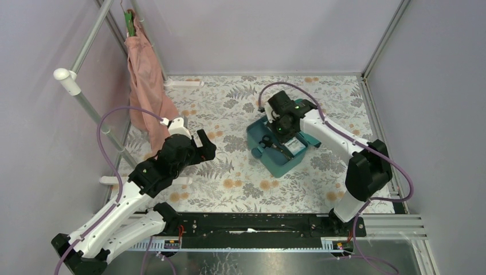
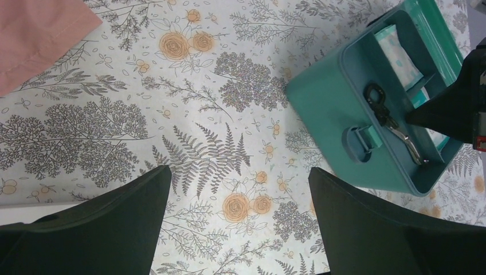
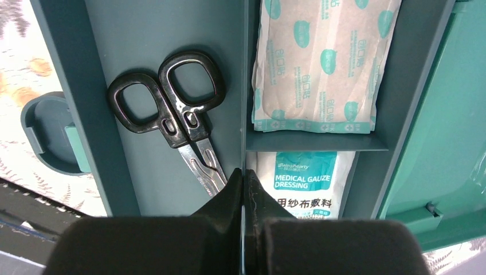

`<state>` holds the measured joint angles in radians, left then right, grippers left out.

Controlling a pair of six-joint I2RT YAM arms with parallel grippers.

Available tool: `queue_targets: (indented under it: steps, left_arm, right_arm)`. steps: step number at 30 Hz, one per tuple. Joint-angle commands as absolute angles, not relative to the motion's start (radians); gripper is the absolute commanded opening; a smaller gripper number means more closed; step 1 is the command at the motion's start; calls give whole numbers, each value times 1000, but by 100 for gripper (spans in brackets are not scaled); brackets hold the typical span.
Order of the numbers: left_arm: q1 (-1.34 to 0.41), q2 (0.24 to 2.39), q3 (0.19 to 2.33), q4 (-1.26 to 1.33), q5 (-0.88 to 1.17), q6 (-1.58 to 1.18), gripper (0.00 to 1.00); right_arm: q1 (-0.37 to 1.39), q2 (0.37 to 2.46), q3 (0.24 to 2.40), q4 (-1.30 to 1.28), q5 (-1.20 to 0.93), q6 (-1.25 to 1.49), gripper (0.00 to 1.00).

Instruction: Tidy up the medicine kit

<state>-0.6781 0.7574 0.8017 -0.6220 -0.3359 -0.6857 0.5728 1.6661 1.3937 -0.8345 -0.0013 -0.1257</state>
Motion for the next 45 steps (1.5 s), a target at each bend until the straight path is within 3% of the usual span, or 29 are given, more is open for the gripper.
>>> queue_targets:
  steps: [1, 9, 17, 23, 30, 37, 45]
  left_arm:
    - [-675, 737, 773, -594, -332, -701, 99]
    - [-675, 712, 746, -617, -344, -718, 99]
    - [-676, 707, 738, -617, -360, -718, 99]
    - [-675, 715, 738, -612, -357, -715, 99]
    - [-674, 742, 734, -562, -301, -701, 99]
    - [-675, 846, 755, -481, -257, -696, 99]
    - [-665, 964, 766, -369, -202, -726, 99]
  right_arm:
    - [700, 1732, 1450, -808, -91, -98, 2]
    - [772, 1781, 1581, -783, -95, -49, 15]
    - [772, 1701, 1641, -788, -97, -50, 37]
    - [745, 1580, 1585, -694, -36, 20, 42]
    - [404, 1346, 1348, -436, -23, 285, 46]
    - [-43, 1316, 1149, -365, -134, 497, 50]
    - [-191, 1466, 1017, -279, -262, 538, 52]
